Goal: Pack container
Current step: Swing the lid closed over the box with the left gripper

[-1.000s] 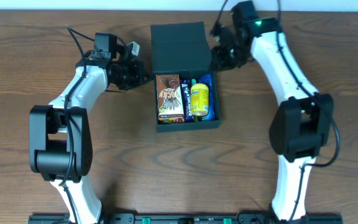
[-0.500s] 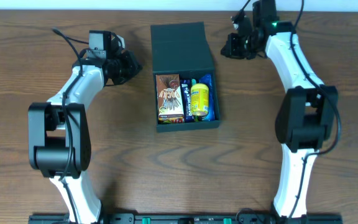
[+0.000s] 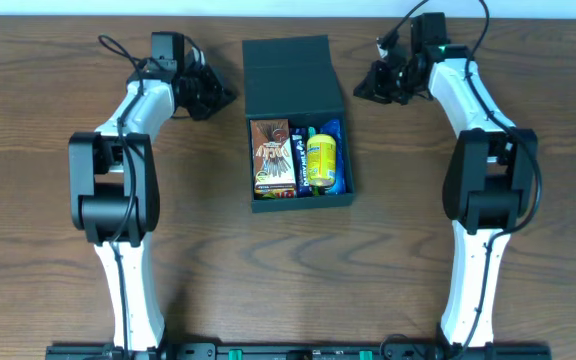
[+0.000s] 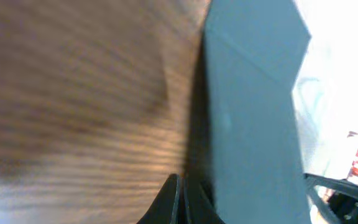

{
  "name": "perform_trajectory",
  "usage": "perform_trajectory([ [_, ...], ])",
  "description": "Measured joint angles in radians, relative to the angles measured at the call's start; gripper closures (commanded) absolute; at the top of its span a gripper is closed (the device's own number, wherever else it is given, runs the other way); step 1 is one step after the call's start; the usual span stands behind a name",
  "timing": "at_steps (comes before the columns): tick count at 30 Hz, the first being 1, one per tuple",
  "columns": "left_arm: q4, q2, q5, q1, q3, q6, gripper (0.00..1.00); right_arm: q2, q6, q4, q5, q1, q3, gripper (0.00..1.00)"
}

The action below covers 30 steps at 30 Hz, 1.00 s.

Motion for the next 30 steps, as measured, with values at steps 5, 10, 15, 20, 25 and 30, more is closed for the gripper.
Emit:
perform_trajectory([
  [5, -0.002, 0.009, 0.01, -0.016, 0.017, -0.001, 0.95, 0.016, 0.0, 0.014, -0.037, 0.008, 0.0, 0.99],
  [10, -0.008, 0.01, 0.013, -0.027, 0.017, -0.007, 0.95, 0.024, 0.0, 0.021, -0.077, 0.022, 0.0, 0.99],
  [15, -0.059, 0.01, 0.012, -0.027, 0.019, -0.019, 0.95, 0.03, 0.001, 0.032, -0.108, 0.031, 0.0, 0.99],
  [20, -0.076, 0.01, 0.005, -0.027, 0.019, -0.023, 0.95, 0.052, 0.005, 0.042, -0.125, 0.043, -0.001, 0.99],
  [25, -0.037, 0.01, 0.005, -0.03, 0.019, -0.026, 0.95, 0.056, 0.006, 0.055, -0.13, 0.052, -0.002, 0.99],
  [30, 0.01, 0.011, 0.012, -0.03, 0.019, -0.026, 0.95, 0.056, -0.003, 0.101, -0.188, 0.052, -0.002, 0.99],
])
